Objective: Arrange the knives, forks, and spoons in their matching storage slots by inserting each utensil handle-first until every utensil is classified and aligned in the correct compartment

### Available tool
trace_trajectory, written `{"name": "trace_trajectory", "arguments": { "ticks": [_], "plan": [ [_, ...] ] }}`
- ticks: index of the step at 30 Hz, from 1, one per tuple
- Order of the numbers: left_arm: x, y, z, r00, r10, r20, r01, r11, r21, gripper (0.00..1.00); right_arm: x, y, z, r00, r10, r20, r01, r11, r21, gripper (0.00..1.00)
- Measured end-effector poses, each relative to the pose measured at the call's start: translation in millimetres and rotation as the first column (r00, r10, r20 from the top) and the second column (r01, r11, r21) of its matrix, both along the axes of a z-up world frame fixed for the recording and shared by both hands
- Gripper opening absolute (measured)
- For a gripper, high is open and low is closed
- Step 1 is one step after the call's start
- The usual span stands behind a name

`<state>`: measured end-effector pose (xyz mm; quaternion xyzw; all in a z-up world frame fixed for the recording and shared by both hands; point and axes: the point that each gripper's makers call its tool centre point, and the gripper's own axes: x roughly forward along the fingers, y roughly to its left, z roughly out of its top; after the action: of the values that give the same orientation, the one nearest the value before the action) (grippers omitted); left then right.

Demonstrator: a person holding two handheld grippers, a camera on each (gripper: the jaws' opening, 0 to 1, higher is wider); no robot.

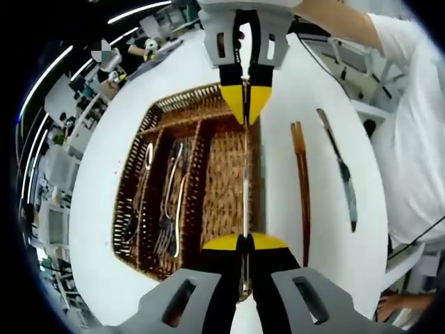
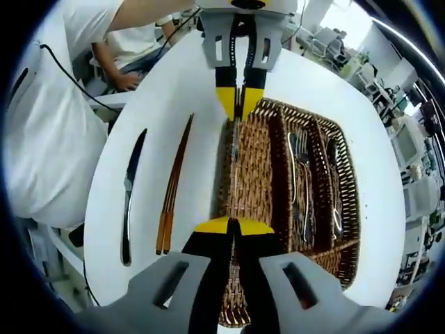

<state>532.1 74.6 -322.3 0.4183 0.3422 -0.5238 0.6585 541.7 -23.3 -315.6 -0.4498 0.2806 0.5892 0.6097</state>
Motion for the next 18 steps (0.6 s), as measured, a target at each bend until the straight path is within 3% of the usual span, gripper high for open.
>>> {"name": "trace_trajectory", "arguments": {
  "ticks": [18],
  "plan": [
    [31.6, 13, -32.0, 0.999, 0.033, 0.014, -0.034, 0.998, 0.055, 0.02, 31, 12, -36.1, 1.0, -0.007, -0.025, 0.008, 1.0, 0.017, 0.01]
  ]
}}
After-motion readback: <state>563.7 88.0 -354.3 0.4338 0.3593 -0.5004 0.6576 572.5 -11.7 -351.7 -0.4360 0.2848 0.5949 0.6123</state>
